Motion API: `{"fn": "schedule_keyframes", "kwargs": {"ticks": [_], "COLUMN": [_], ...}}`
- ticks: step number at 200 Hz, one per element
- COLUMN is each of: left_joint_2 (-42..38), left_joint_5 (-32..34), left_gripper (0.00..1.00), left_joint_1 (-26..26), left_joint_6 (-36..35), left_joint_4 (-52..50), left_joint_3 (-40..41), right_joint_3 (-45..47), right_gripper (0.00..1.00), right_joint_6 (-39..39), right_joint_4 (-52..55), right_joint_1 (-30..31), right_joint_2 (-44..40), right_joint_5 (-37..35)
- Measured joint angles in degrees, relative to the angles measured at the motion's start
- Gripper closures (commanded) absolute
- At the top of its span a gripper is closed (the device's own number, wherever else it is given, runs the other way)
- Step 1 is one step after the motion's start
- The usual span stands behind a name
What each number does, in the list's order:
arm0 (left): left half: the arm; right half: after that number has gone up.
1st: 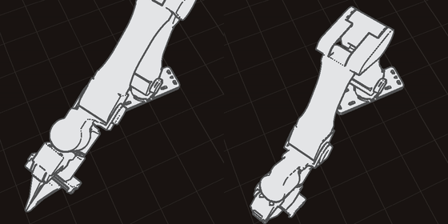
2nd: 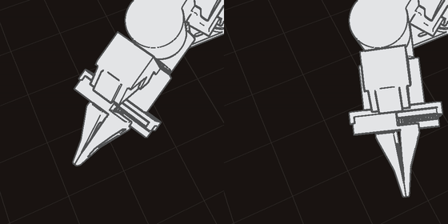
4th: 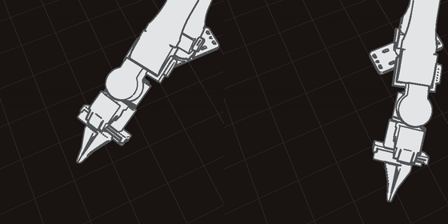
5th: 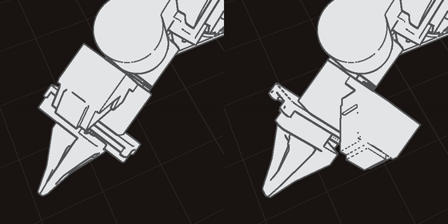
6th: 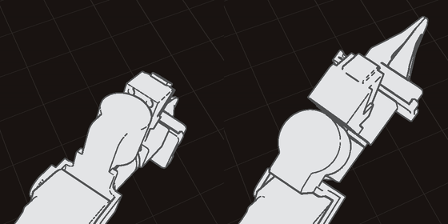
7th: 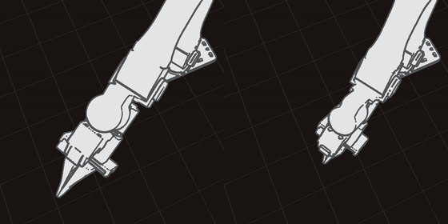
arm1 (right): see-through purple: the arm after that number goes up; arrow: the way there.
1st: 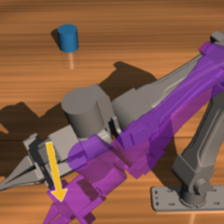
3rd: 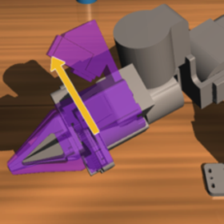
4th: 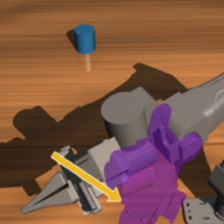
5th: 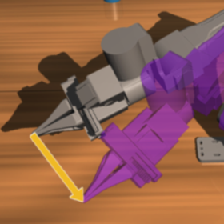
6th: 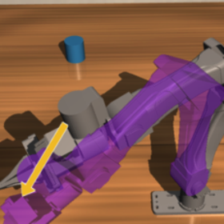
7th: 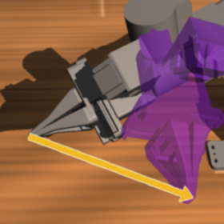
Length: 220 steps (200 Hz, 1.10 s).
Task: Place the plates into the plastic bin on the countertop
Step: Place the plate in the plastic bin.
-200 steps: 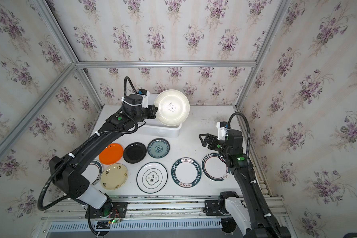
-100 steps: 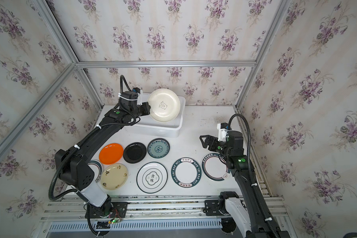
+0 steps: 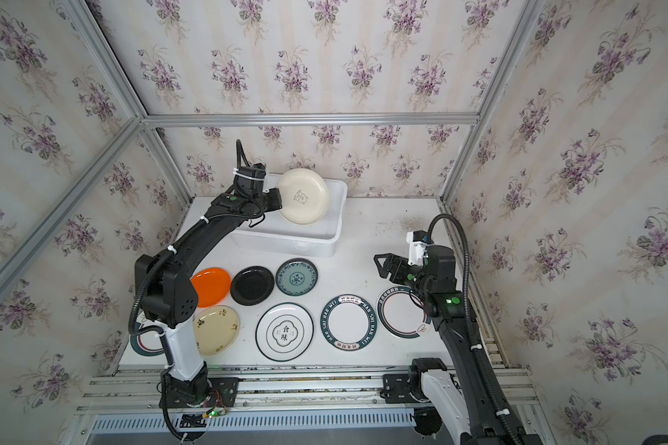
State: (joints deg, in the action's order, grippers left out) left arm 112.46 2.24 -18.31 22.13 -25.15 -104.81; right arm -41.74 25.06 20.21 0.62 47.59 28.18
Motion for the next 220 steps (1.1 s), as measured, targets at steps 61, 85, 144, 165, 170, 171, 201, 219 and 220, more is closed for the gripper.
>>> {"fn": "schedule_keyframes", "kwargs": {"ticks": [61, 85, 144, 165, 170, 171, 201, 219, 220], "left_joint_2": [5.3, 5.7, 8.4, 9.5, 9.7, 9.7, 10.3, 11.3, 11.4], "left_joint_5": [1.4, 1.9, 2.0, 2.2, 2.3, 2.4, 3.7, 4.2, 4.2], "left_gripper": [1.0, 1.0, 0.97, 0.96, 0.96, 0.96, 0.94, 0.91, 0.91], "left_joint_1": [-0.4, -1.2, -3.1, -3.5, -3.6, -3.7, -4.6, -5.0, -5.0], "left_joint_6": [-1.0, -2.1, -3.4, -3.6, -3.7, -3.7, -4.3, -4.6, -4.6], "left_joint_4": [-2.9, -3.7, -5.3, -6.7, -7.0, -7.1, -7.7, -8.2, -8.2], "left_joint_3": [-3.1, -3.3, -3.9, -4.9, -5.1, -5.2, -6.2, -7.0, -7.1], "right_joint_3": [0.2, 0.2, 0.4, 0.6, 0.6, 0.6, 0.6, 0.6, 0.6], "right_gripper": [0.14, 0.14, 0.14, 0.15, 0.15, 0.14, 0.14, 0.14, 0.15], "right_joint_6": [0.0, 0.0, 0.1, 0.2, 0.2, 0.2, 0.2, 0.2, 0.2], "right_joint_4": [0.3, 0.3, 0.0, -0.4, -0.4, -0.4, -0.4, -0.4, -0.4], "right_joint_1": [0.0, 0.0, 0.0, 0.0, 0.0, 0.0, 0.0, 0.0, 0.0], "right_joint_2": [0.9, 1.9, 3.2, 3.2, 3.2, 3.2, 3.2, 3.2, 3.2], "right_joint_5": [-0.4, -0.4, -0.4, -0.7, -0.9, -0.9, -1.1, -1.3, -1.3]}}
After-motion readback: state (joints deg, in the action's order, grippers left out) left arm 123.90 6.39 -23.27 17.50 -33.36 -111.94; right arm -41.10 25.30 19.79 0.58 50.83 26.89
